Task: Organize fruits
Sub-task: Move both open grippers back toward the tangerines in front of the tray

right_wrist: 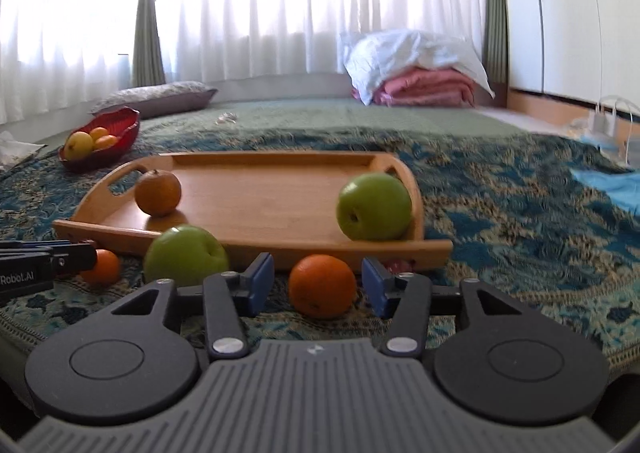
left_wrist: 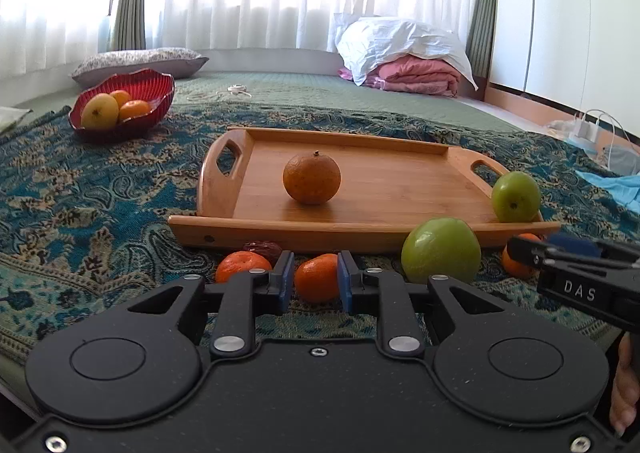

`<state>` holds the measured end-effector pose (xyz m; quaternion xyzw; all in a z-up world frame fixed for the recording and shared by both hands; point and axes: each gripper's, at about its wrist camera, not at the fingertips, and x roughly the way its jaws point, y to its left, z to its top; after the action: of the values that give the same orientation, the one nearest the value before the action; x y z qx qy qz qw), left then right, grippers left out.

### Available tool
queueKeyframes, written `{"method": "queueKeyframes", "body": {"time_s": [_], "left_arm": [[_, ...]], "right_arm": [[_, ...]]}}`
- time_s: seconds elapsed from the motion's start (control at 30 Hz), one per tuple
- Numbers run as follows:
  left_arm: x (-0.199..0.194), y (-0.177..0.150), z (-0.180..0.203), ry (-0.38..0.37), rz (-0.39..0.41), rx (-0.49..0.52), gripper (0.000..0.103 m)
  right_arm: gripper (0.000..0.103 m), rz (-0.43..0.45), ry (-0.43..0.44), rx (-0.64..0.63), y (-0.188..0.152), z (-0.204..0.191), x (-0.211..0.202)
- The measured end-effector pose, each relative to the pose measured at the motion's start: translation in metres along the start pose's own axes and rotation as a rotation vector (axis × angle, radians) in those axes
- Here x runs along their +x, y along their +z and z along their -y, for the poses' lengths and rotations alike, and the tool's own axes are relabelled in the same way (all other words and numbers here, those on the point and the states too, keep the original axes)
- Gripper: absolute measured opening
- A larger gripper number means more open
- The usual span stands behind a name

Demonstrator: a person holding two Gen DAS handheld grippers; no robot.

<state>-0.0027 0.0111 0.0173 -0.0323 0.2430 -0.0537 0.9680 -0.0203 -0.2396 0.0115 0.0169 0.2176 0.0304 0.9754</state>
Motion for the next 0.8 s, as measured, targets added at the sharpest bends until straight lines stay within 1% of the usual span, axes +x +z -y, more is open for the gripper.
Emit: {"method": "queueKeyframes", "body": {"time_s": [0.1, 0.23, 0.37, 0.5, 0.57, 0.67, 0.8], "left_arm": [[0.006, 0.002, 0.003, -0.003, -0.003, 0.005, 0.024], [0.011, 0.001, 0.009, -0.01, -0.008, 0.015, 0.025], [0.009, -0.005, 0.014, -0.016, -0.021, 0.006, 0.031], [0.013, -0.014, 0.013, -0.008, -0.054, -0.008, 0.032], [0.015, -0.013, 0.011, -0.006, -0.052, -0.019, 0.032], [0.017, -0.009, 0.008, -0.009, -0.038, -0.021, 0.038], [0.026, -0.007, 0.006, 0.002, -0.049, -0.016, 0.039]], "right_arm": [[0.052, -0.017, 0.008, 0.005, -0.003, 0.001, 0.003], [0.052, -0.015, -0.008, -0.043, -0.007, -0.005, 0.004], [0.051, -0.02, -0.016, -0.041, -0.007, -0.004, 0.008], [0.051, -0.049, -0.007, -0.027, -0.011, -0.003, 0.014], [0.05, -0.047, -0.012, -0.041, -0.015, -0.005, 0.014], [0.051, -0.043, -0.012, -0.054, -0.015, -0.006, 0.015], [0.051, -0.043, -0.017, -0.056, -0.016, -0.006, 0.018]]}}
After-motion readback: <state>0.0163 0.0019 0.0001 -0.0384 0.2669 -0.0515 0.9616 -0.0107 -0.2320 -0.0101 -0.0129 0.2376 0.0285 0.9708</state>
